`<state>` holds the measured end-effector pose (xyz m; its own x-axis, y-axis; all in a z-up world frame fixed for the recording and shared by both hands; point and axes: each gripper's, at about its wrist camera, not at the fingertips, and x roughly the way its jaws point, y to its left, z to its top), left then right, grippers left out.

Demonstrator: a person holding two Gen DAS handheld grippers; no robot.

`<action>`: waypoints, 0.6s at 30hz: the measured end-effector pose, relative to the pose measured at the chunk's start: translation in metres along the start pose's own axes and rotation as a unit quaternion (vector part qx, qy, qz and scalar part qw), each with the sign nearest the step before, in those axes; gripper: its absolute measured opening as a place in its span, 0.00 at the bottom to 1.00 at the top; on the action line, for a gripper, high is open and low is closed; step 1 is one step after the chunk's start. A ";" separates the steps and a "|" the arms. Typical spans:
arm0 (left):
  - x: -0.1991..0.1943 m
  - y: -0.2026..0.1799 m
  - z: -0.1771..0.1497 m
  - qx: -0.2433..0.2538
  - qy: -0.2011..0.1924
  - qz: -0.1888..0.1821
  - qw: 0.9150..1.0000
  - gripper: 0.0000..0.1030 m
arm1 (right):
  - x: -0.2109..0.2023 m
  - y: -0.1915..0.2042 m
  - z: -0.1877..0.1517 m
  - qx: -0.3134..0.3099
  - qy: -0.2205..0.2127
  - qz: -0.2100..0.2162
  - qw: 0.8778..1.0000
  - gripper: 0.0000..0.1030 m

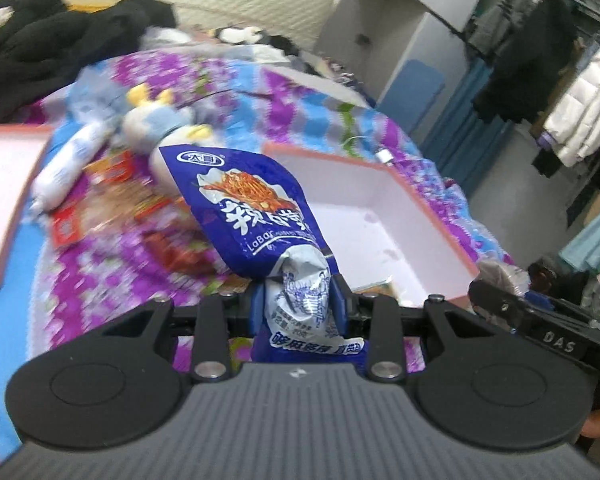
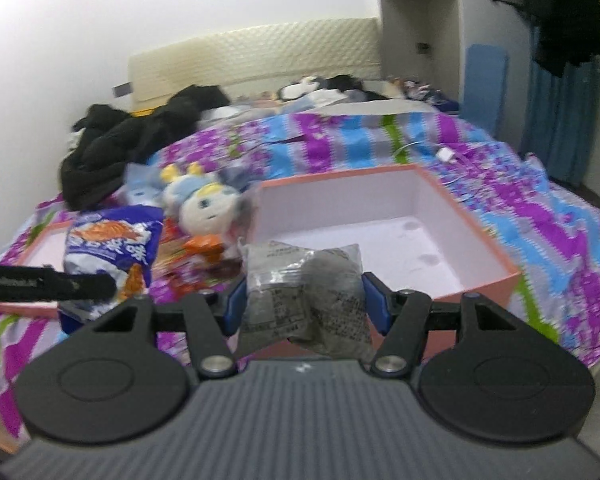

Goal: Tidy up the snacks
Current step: 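Carry the blue bag and clear bag over the deep pink box with both tools, then open the left tool to drop the blue bag while the right releases the clear bag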

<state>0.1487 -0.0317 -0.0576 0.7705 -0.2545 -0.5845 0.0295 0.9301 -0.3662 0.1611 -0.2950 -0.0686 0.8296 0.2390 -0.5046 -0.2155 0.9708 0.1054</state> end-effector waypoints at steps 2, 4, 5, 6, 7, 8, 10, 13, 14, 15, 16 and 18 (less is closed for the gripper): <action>0.015 -0.012 0.012 0.007 0.002 -0.014 1.000 0.37 | 0.008 -0.013 0.007 0.001 -0.003 -0.014 1.000 0.60; 0.032 -0.026 0.024 0.017 0.004 -0.026 1.000 0.37 | 0.015 -0.026 0.014 0.003 -0.002 -0.025 1.000 0.60; 0.042 -0.031 0.030 0.020 0.007 -0.029 0.999 0.37 | 0.021 -0.033 0.018 0.004 -0.001 -0.031 1.000 0.60; 0.051 -0.036 0.036 0.023 0.010 -0.034 0.999 0.37 | 0.025 -0.039 0.020 0.005 0.001 -0.036 0.999 0.60; 0.060 -0.041 0.042 0.026 0.012 -0.038 0.999 0.37 | 0.030 -0.045 0.023 0.006 0.004 -0.041 0.999 0.60; 0.070 -0.046 0.047 0.028 0.016 -0.041 0.999 0.37 | 0.035 -0.051 0.026 0.008 0.006 -0.045 0.999 0.60; 0.092 -0.055 0.058 0.031 0.026 -0.048 0.998 0.37 | 0.047 -0.061 0.031 0.012 0.014 -0.049 0.999 0.60; 0.124 -0.067 0.069 0.040 0.043 -0.059 0.997 0.37 | 0.063 -0.074 0.035 0.018 0.025 -0.053 0.998 0.61; 0.135 -0.070 0.072 0.043 0.049 -0.061 0.996 0.37 | 0.070 -0.078 0.036 0.019 0.029 -0.053 0.998 0.61; 0.147 -0.074 0.074 0.045 0.056 -0.062 0.995 0.37 | 0.076 -0.082 0.037 0.021 0.034 -0.054 0.998 0.61; 0.158 -0.077 0.077 0.046 0.062 -0.064 0.995 0.37 | 0.085 -0.087 0.038 0.022 0.041 -0.054 0.997 0.61; 0.184 -0.083 0.082 0.049 0.073 -0.066 0.994 0.37 | 0.101 -0.095 0.039 0.027 0.051 -0.056 0.997 0.61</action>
<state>0.3403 -0.1337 -0.0753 0.6559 -0.4049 -0.6371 0.1910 0.9055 -0.3789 0.2854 -0.3622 -0.0957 0.7892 0.1286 -0.6005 -0.0947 0.9916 0.0880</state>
